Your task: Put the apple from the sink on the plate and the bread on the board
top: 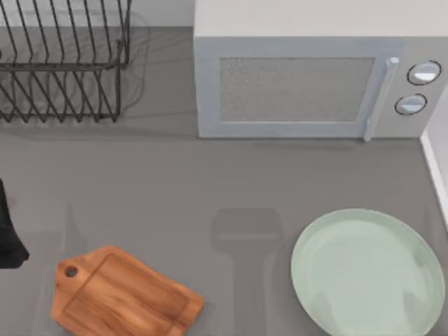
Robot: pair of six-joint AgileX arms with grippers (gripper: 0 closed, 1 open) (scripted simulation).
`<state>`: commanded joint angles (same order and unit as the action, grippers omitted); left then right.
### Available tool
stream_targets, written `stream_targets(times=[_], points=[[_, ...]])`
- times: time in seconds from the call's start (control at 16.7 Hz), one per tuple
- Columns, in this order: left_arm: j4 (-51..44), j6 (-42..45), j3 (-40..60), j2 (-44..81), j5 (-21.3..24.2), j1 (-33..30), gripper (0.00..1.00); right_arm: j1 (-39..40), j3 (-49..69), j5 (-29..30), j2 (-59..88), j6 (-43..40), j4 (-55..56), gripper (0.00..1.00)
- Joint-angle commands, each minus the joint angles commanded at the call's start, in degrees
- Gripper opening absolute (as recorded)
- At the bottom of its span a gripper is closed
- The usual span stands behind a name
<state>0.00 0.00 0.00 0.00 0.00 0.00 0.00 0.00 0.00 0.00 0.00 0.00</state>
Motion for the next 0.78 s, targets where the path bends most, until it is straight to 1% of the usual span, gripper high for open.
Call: stream_targets(times=[0.18, 0.36, 0.54, 0.78], points=[[0.00, 0.00, 0.00, 0.00, 0.00, 0.00, 1.00, -0.08, 0.56, 0.00, 0.57, -0.07, -0.36, 1.00], [0.00, 0.00, 0.00, 0.00, 0.00, 0.00, 1.00, -0.80, 5.63, 0.01, 5.97, -0.74, -3.74, 1.00], [0.00, 0.00, 0.00, 0.00, 0.00, 0.00, 1.00, -2.11, 14.85, 0.02, 16.85, -1.94, -9.87, 1.00], [0.00, 0.00, 0.00, 0.00, 0.00, 0.00, 1.00, -4.43, 31.33, 0.05, 38.24, -4.08, -20.74, 1.00]])
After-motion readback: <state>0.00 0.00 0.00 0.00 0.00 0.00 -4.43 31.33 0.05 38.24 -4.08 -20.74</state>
